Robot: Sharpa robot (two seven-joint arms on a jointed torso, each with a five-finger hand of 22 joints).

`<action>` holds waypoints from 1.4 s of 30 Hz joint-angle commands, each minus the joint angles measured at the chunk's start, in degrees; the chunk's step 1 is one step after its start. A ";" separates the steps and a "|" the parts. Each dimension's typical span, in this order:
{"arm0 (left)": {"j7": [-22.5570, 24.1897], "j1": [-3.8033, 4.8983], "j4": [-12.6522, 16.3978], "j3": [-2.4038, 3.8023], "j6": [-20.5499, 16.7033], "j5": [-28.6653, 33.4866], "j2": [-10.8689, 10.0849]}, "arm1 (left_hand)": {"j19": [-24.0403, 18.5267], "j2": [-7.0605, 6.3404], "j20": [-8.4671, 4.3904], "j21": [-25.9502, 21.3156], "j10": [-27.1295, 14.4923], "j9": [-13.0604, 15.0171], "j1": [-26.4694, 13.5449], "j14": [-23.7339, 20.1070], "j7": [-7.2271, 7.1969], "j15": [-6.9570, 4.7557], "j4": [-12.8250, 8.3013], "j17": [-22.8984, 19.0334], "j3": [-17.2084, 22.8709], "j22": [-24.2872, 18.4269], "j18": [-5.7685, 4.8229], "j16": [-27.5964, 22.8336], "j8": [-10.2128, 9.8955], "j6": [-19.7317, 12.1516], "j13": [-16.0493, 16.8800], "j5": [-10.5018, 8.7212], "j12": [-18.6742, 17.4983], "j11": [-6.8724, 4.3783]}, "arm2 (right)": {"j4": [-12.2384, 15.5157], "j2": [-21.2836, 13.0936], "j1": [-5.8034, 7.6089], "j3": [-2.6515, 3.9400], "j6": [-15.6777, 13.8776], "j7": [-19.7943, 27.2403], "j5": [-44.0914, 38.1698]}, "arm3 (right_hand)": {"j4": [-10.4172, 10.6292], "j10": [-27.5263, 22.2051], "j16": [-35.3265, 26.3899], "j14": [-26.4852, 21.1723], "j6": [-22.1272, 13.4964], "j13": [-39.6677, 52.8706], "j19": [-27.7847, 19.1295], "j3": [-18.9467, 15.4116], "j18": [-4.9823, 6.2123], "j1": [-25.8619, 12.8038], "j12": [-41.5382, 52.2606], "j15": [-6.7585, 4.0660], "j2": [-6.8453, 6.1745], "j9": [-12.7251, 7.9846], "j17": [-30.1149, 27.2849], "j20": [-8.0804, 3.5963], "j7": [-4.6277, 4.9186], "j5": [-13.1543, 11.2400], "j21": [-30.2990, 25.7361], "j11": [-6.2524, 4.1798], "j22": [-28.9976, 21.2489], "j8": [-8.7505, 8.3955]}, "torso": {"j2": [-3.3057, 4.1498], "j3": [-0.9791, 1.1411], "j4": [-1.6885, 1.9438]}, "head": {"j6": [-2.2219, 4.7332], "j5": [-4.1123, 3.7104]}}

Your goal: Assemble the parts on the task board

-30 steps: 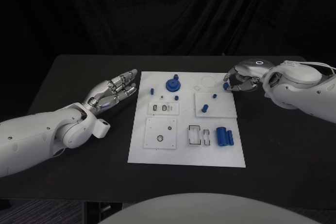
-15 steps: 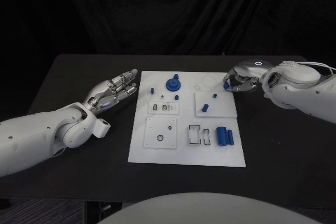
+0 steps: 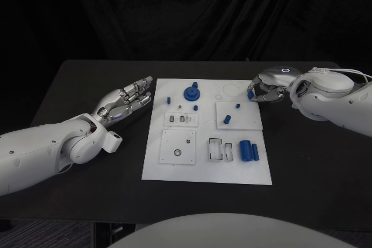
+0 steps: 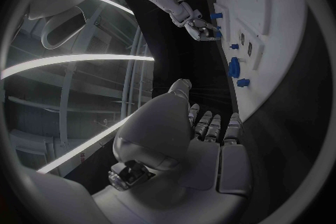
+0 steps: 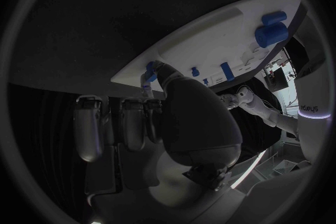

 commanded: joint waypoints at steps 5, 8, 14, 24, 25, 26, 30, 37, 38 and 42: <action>3.54 -0.12 0.30 0.04 0.89 -0.13 -0.03 | 0.05 0.44 0.40 0.01 -0.14 -0.06 0.00 -0.13 0.06 0.44 -0.10 -0.08 0.03 0.08 0.99 -0.21 -0.21 -0.29 0.00 0.33 0.31 0.42 | -0.10 0.05 -0.17 0.03 0.15 -1.01 -0.23 | -0.09 5.96 0.17 5.97 1.23 15.09 4.52 0.51 -0.24 0.20 0.15 -0.48 0.60 0.26 15.09 -0.45 -0.15 -0.33 -0.21 -0.48 14.20 0.70 | 0.00 -0.01 0.01 | 0.00 0.07; 3.48 -0.13 0.31 0.04 0.97 -0.13 -0.01 | 0.05 0.44 0.40 0.01 -0.14 -0.06 0.00 -0.13 0.06 0.44 -0.10 -0.08 0.03 0.08 0.99 -0.21 -0.21 -0.29 0.00 0.33 0.31 0.42 | -0.14 0.13 -0.17 0.03 0.09 -0.97 -0.23 | 0.04 5.96 0.17 5.97 1.80 15.09 4.53 0.56 -0.24 -0.01 0.15 -0.55 0.83 0.41 15.09 -0.54 -0.20 -0.49 -0.20 -0.57 14.20 0.96 | 0.01 -0.01 0.02 | 0.00 0.02; 3.38 -0.15 0.25 0.04 1.02 -0.13 0.01 | 0.05 0.45 0.40 0.01 -0.14 -0.06 0.00 -0.13 0.07 0.44 -0.11 -0.08 0.04 0.08 0.99 -0.21 -0.21 -0.30 0.00 0.33 0.31 0.42 | -0.20 0.27 -0.19 0.03 -0.19 -0.87 -0.23 | 0.34 5.96 0.17 5.97 3.68 15.09 4.46 0.79 -0.21 -0.47 0.15 -0.71 1.81 1.02 15.09 -0.71 -0.44 -0.58 -0.32 -0.76 14.16 1.88 | 0.00 -0.02 -0.01 | 0.00 0.00; 3.27 -0.18 0.37 0.04 1.04 -0.13 -0.28 | 0.06 0.51 0.48 0.01 -0.16 -0.07 -0.01 -0.13 0.11 0.55 -0.22 -0.08 0.14 0.09 0.99 -0.21 -0.22 -0.40 -0.01 0.31 0.27 0.54 | 0.62 -0.13 -0.19 0.03 -3.90 -0.93 -0.23 | -0.61 5.96 0.17 5.97 6.97 15.09 4.50 0.78 -0.22 -0.22 0.15 -1.07 2.45 2.80 15.09 -1.08 -0.74 0.64 -0.29 -1.11 14.17 3.82 | -0.01 0.01 -0.15 | 0.00 0.35; 3.28 -0.19 0.39 0.04 1.04 -0.13 -0.34 | 0.06 0.51 0.48 0.01 -0.16 -0.07 -0.01 -0.13 0.11 0.55 -0.22 -0.08 0.14 0.09 0.99 -0.21 -0.22 -0.40 -0.01 0.31 0.27 0.54 | 0.85 -0.24 -0.18 0.04 -4.56 -1.06 -0.23 | -0.63 5.96 0.17 5.97 7.01 15.09 4.51 0.76 -0.23 -0.22 0.15 -1.06 2.42 2.84 15.09 -1.08 -0.72 0.72 -0.27 -1.11 14.18 3.85 | -0.02 0.03 -0.16 | 0.00 0.48; 3.28 -0.20 0.40 0.04 1.02 -0.13 -0.39 | 0.06 0.51 0.48 0.01 -0.16 -0.07 -0.01 -0.13 0.11 0.55 -0.22 -0.08 0.14 0.09 0.99 -0.21 -0.22 -0.40 -0.01 0.31 0.27 0.54 | 1.12 -0.35 -0.17 0.05 -5.09 -1.21 -0.23 | -0.65 5.96 0.17 5.97 7.04 15.09 4.53 0.74 -0.23 -0.23 0.15 -1.06 2.40 2.87 15.09 -1.08 -0.70 0.77 -0.25 -1.11 14.19 3.86 | -0.03 0.03 -0.18 | 0.00 0.54; 3.30 -0.22 0.53 0.04 0.86 -0.13 -0.54 | 0.06 0.51 0.48 0.01 -0.16 -0.07 -0.01 -0.13 0.11 0.55 -0.22 -0.08 0.14 0.09 0.99 -0.21 -0.22 -0.40 -0.01 0.31 0.27 0.54 | 3.53 -1.08 0.38 0.07 -7.18 -2.28 -0.24 | -0.68 5.96 0.17 5.97 7.13 15.09 4.60 0.55 -0.27 -0.46 0.15 -0.93 2.17 3.10 15.09 -1.05 -0.38 1.31 -0.14 -0.97 14.23 3.94 | -0.05 -0.10 0.07 | 0.00 0.59; 3.20 -0.23 0.87 0.04 0.58 -0.13 -0.86 | 0.07 0.52 0.51 0.02 -0.14 -0.06 0.00 -0.13 0.11 0.58 -0.28 -0.08 0.19 0.09 0.99 -0.21 -0.21 -0.32 0.00 0.31 0.35 0.58 | 10.77 -1.46 2.54 0.09 -8.87 -4.67 -0.28 | -1.26 5.96 0.17 5.97 8.80 15.09 4.65 0.13 -0.29 -0.84 0.15 -0.77 1.63 4.48 15.09 -0.90 -0.36 2.70 -0.07 -0.86 14.26 5.03 | 0.07 -0.08 -0.06 | 0.00 0.59; 3.19 -0.23 0.88 0.04 0.54 -0.13 -0.86 | 0.07 0.52 0.51 0.02 -0.14 -0.06 0.00 -0.13 0.11 0.58 -0.28 -0.08 0.19 0.09 0.99 -0.21 -0.21 -0.32 0.00 0.31 0.35 0.58 | 11.94 -1.37 2.79 0.09 -8.97 -5.04 -0.45 | -1.45 5.96 0.17 5.97 8.75 15.09 4.64 0.16 -0.28 -0.79 0.15 -0.78 1.57 4.67 15.09 -0.90 -0.38 3.26 -0.09 -0.88 14.25 5.03 | 0.09 -0.11 -0.04 | 0.00 0.58; 3.14 -0.24 0.89 0.04 0.40 -0.12 -0.91 | 0.07 0.52 0.51 0.02 -0.14 -0.06 0.00 -0.13 0.11 0.58 -0.28 -0.08 0.19 0.09 0.99 -0.21 -0.21 -0.32 0.00 0.31 0.35 0.58 | 15.30 -0.57 3.38 0.10 -8.67 -6.18 -1.32 | -1.65 5.96 0.17 5.97 8.64 15.09 4.58 0.21 -0.25 -0.75 0.15 -0.80 1.53 4.82 15.09 -0.90 -0.36 3.70 -0.20 -0.89 14.21 4.99 | 0.05 -0.06 0.02 | 0.00 0.69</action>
